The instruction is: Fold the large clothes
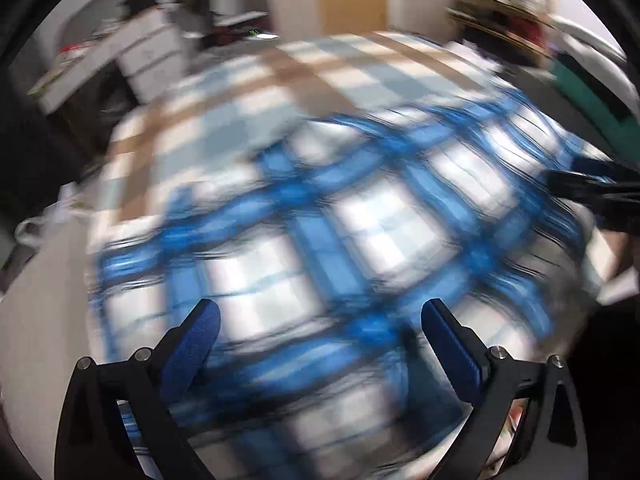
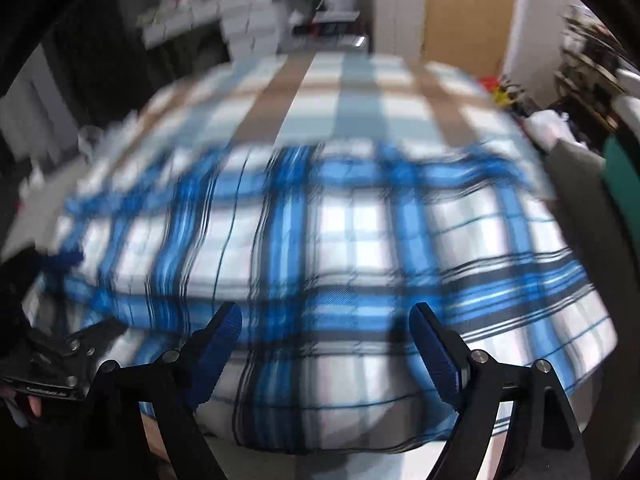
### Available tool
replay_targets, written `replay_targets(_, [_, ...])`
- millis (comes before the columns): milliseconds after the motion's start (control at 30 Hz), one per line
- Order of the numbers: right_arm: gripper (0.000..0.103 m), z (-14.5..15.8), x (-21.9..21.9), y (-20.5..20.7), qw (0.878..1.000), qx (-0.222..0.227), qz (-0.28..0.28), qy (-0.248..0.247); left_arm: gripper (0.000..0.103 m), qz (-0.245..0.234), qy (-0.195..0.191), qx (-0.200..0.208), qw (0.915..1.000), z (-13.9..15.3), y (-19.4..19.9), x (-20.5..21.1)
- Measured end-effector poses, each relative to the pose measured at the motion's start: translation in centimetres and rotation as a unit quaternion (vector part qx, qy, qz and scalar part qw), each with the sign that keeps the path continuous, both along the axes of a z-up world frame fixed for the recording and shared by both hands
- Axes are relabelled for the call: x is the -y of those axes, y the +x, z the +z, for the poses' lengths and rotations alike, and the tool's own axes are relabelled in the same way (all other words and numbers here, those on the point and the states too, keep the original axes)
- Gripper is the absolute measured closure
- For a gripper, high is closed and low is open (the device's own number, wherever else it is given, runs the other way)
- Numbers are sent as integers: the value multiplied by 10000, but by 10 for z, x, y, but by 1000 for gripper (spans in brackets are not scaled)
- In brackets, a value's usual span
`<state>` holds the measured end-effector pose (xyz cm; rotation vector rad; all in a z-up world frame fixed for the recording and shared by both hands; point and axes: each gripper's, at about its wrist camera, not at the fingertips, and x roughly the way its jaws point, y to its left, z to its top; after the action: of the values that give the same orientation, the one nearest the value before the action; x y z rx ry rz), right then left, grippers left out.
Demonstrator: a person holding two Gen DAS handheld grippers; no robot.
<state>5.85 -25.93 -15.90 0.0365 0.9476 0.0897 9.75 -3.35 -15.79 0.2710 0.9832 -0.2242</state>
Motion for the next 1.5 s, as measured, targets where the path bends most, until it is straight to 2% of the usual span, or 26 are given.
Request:
replay_targets(33, [16,2,9,-1,9998,45,-184,25,4,262,-7,4,9997,-1,6,-14])
replay_targets(100, [16,-4,30,3,9974,-135,-704,6,4,582,-171,-309,9977,-11,20,-35])
replay_targets(167, [16,-16,46,9,9926,-495,-1105,39,4,569,-307,-700,9955,-28,28,-44])
replay_targets(200, [16,-22,50,11,9906,-649,-1201,-78,3,532,-283,-666,9960,-28,28,-44])
replay_targets(233, [14,-25,47,12,9905,-716,-1143,-264,3,519,-236,-679,9961,-28,29,-42])
replay_targets(300, [13,-25,34,8,9904,-555,-974,-813,4,569,-247,-603,9963,-23,29,-43])
replay_targets(367, [14,-21,25,8,9892,-442,-905,-1061,4,563,-299,-414,9971,-11,24,-43])
replay_targets(433, [15,-13,25,10,9924,-202,-826,-890,4,371,-459,-154,9981,0,9,-41])
replay_targets(467, [15,-1,24,2,9959,91,-685,-587,4,270,-464,-118,9985,2,4,-39])
replay_targets(533, [14,9,20,-5,9980,396,-386,-315,4,214,-316,-177,9991,-4,-3,-38])
replay_targets(567, [14,12,11,-10,9982,489,-125,-329,4,207,-204,-316,9991,-13,-4,-37])
replay_targets(633, [14,4,-11,-3,9972,374,280,-576,3,186,91,-556,9982,-31,-5,-33])
replay_targets(667, [14,-1,-19,1,9962,295,396,-722,1,180,172,-429,9988,-31,-6,-32])
replay_targets(767, [14,-27,-45,9,9883,-227,676,-1349,1,253,124,-365,9989,-30,-4,-33])
replay_targets(800, [15,-33,-45,15,9874,-291,678,-1401,1,277,66,-354,9990,-31,-2,-34])
replay_targets(1000, [14,-35,-30,22,9927,-394,553,-1001,1,229,70,-431,9988,-31,21,-32])
replay_targets(1100, [13,-36,-27,26,9935,-347,461,-979,1,231,110,-569,9981,-28,32,-24])
replay_targets(1200, [12,-39,-18,39,9915,-245,184,-1262,1,178,406,-714,9965,-24,36,-7])
replay_targets(1233, [7,-40,-14,43,9914,-218,132,-1280,1,68,571,-758,9955,-22,36,-1])
replay_targets(1300, [6,-42,0,47,9926,-167,16,-1200,2,34,682,-547,9962,-9,30,6])
replay_targets(1367, [6,-40,14,46,9955,-227,-97,-910,2,155,312,-168,9993,12,17,11])
replay_targets(1400, [6,-39,17,45,9960,-233,-168,-851,2,63,-106,-164,9998,22,7,20])
replay_targets(1433, [6,-35,22,42,9963,-197,-263,-798,2,-149,-356,-238,9990,25,2,30])
replay_targets(1467, [6,-28,28,36,9968,-118,-384,-693,2,-468,-418,-303,9976,24,-5,49])
replay_targets(1500, [6,-23,32,31,9970,-49,-487,-596,2,-662,-161,-305,9972,17,-10,68])
